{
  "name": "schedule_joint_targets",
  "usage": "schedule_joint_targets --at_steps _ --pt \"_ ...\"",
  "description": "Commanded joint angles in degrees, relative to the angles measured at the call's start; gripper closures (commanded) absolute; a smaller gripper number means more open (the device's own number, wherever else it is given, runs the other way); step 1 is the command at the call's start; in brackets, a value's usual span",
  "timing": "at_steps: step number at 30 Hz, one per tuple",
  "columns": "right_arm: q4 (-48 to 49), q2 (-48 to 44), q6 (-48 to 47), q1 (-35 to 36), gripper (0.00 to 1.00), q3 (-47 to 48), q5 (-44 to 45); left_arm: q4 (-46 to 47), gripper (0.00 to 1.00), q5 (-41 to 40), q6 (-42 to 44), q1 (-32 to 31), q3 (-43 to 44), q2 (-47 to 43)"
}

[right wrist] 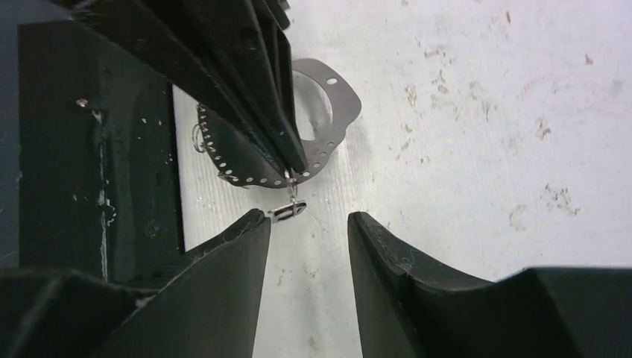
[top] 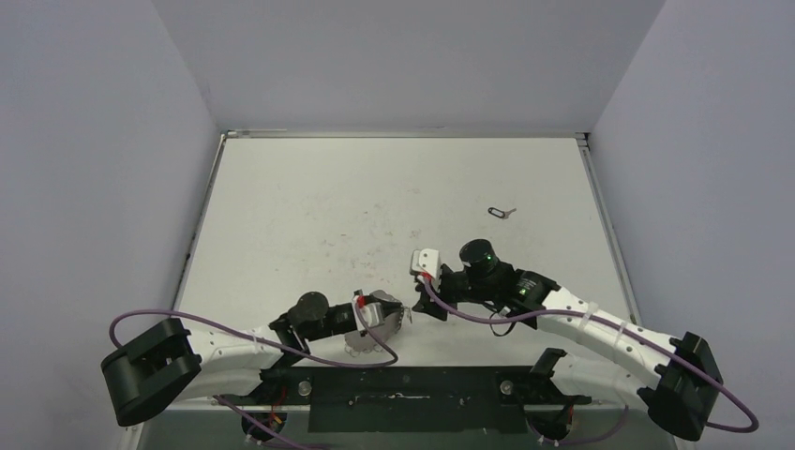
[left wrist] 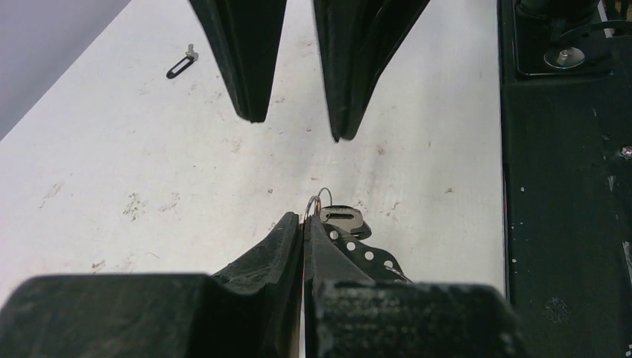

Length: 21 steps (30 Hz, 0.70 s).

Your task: Put the keys on the keyring

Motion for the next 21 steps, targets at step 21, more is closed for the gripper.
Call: schedule_joint_targets --at_steps 21 --pt "23.8 -1.23 0.08 -0.52 0.7 -8.02 -11.2 11.78 1.0 0.01 -3.86 -0.28 -5.48 -9.66"
